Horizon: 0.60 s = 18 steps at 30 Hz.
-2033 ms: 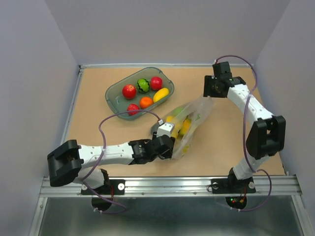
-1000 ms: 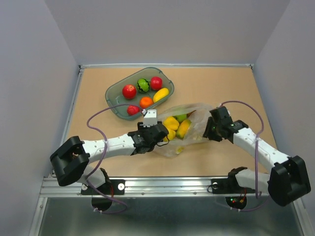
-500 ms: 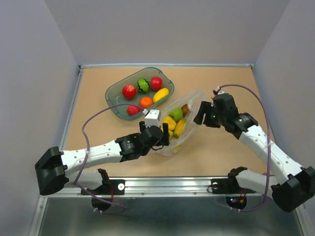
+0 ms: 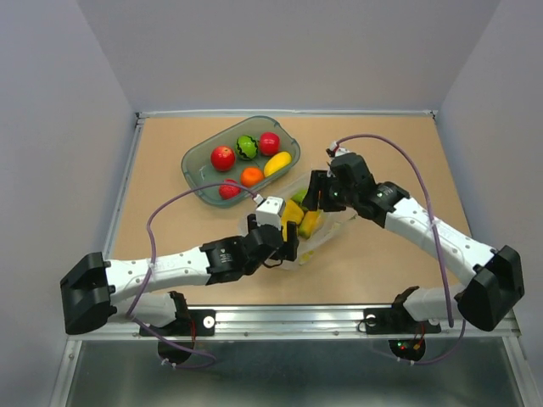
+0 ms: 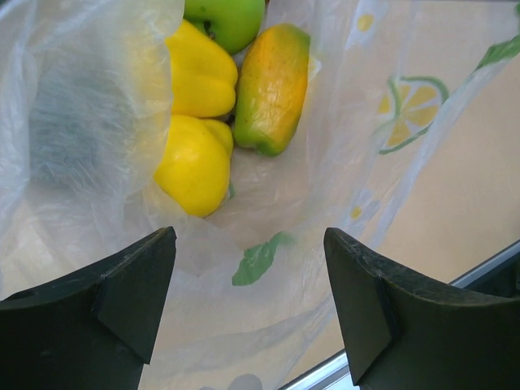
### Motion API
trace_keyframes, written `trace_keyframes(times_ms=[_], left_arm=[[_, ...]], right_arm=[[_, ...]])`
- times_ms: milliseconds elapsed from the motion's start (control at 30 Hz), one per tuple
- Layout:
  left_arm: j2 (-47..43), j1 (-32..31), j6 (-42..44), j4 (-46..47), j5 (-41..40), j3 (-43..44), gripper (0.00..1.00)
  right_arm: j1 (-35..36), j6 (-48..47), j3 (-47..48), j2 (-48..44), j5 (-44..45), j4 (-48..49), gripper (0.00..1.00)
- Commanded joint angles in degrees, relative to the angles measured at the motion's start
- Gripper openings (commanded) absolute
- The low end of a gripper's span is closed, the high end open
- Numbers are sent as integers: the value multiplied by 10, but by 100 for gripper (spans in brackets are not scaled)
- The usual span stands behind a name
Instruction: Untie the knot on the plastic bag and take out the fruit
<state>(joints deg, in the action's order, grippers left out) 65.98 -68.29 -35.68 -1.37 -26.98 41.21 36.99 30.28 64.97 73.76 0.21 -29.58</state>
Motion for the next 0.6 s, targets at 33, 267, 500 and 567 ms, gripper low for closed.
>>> trace_keyframes(times_ms=[33,267,500,567], left_arm=[[28,-7,-14,11,3,-20,84],[20,-10,-40,26,3,-43,84],[7,-11,-45,32,9,-57,84],[2,-10,-38,34,14,-53,84]], right_arm=[[1,28,-87,20,100,79,60],[-51,87,-260,10,166,110,55],[-84,97,-311,-2,153,95,56],[-83,80,-288,-22,131,84,59]])
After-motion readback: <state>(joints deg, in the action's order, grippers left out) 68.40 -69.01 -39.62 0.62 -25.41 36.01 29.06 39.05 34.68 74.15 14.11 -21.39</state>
